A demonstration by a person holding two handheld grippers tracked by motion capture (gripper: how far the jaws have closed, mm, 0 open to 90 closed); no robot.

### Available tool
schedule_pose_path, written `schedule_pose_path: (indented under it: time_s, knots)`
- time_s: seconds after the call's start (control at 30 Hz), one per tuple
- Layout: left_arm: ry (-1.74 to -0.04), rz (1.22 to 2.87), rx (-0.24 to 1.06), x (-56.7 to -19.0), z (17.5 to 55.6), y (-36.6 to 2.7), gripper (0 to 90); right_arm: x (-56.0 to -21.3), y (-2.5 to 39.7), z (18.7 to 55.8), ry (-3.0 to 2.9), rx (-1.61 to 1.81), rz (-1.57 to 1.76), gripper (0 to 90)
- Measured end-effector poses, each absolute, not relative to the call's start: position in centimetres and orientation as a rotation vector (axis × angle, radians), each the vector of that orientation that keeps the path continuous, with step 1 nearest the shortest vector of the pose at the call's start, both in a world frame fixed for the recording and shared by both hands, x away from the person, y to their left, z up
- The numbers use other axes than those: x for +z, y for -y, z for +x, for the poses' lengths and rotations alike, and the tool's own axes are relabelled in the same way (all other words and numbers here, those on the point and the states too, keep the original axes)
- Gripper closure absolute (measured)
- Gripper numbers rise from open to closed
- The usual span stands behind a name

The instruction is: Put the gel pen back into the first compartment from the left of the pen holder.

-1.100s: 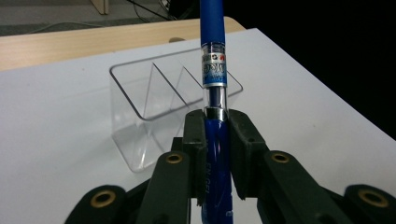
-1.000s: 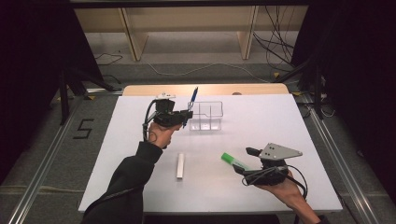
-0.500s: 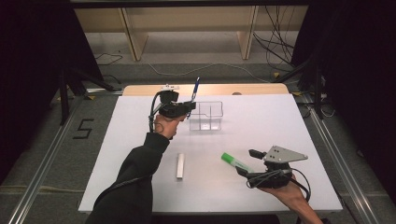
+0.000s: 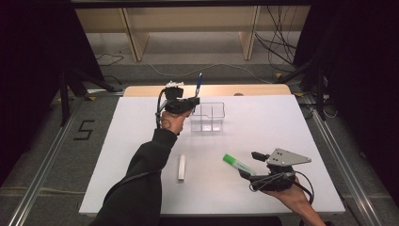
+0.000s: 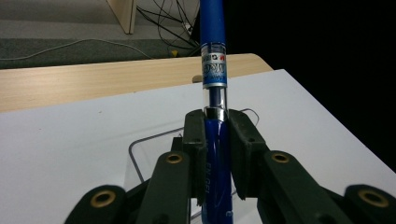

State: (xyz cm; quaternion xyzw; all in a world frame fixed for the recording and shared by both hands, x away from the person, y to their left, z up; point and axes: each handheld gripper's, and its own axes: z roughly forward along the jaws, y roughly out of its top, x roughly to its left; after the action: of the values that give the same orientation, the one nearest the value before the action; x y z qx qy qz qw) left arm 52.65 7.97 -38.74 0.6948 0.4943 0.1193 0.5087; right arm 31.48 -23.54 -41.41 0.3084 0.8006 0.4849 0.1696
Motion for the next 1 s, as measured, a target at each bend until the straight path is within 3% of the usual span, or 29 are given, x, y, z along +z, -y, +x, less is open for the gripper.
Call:
schedule_pose_path:
  time_s: [1.0]
  knots:
    - [-1.234,1.634,0.363,-40.4,54.0,-7.2,77.9,-41.6,23.4,31.6,-2.291,1.373,0.857,26.2]
